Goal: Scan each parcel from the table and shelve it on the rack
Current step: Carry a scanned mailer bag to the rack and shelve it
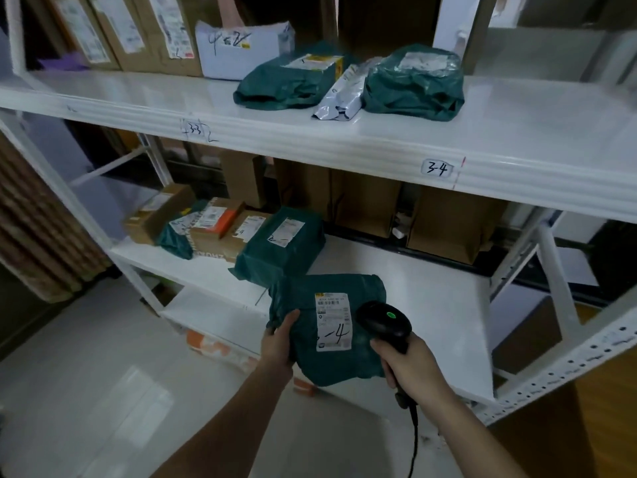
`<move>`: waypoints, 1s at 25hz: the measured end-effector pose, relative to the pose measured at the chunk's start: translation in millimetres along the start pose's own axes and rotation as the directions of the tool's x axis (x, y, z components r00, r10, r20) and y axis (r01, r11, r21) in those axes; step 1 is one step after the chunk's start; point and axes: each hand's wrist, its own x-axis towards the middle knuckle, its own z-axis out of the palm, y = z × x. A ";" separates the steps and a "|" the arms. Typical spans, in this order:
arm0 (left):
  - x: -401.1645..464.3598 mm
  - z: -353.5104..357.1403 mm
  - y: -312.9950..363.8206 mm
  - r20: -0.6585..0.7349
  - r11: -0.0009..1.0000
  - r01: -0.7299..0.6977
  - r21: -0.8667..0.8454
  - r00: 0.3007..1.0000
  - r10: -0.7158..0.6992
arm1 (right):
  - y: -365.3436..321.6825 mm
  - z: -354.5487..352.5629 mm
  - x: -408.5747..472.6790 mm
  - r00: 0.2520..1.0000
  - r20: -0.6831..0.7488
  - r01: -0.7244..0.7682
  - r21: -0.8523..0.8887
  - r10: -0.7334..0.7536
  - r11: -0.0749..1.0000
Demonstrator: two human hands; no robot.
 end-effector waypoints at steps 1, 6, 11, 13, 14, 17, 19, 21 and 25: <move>15.9 6.8 5.7 -0.010 1.000 0.009 0.004 1.000 -0.009 | -3.2 2.3 9.6 1.000 -0.015 -0.017 0.016 0.018 1.000; 97.4 43.9 30.9 -0.014 0.998 0.042 0.042 0.999 -0.041 | -14.7 26.0 58.3 0.985 -0.148 -0.084 0.037 0.088 0.996; 193.6 85.5 55.8 0.029 0.971 0.112 0.213 0.992 -0.121 | -27.9 63.5 107.1 0.949 -0.291 -0.108 0.051 0.118 0.993; 216.9 101.1 61.4 0.053 0.947 0.095 0.308 0.992 -0.117 | -35.4 73.4 121.9 0.933 -0.338 -0.105 0.080 0.126 0.991; 228.7 107.6 63.0 0.053 0.927 0.099 0.361 0.991 -0.126 | -39.5 78.3 127.3 0.923 -0.362 -0.105 0.095 0.132 0.990; 257.7 126.9 63.2 0.047 0.869 0.084 0.487 0.991 -0.122 | -48.1 90.4 135.2 0.896 -0.416 -0.103 0.141 0.153 0.985; 261.1 142.8 68.6 0.037 0.830 0.078 0.553 0.992 -0.118 | -48.2 93.6 134.5 0.877 -0.455 -0.100 0.146 0.157 0.984; 265.8 153.5 72.5 0.010 0.807 0.097 0.582 0.992 -0.127 | -46.3 95.4 130.1 0.863 -0.479 -0.110 0.128 0.158 0.986; 277.7 166.0 75.9 0.004 0.792 0.140 0.594 0.984 -0.178 | -41.0 93.9 116.9 0.840 -0.511 -0.106 0.171 0.180 0.980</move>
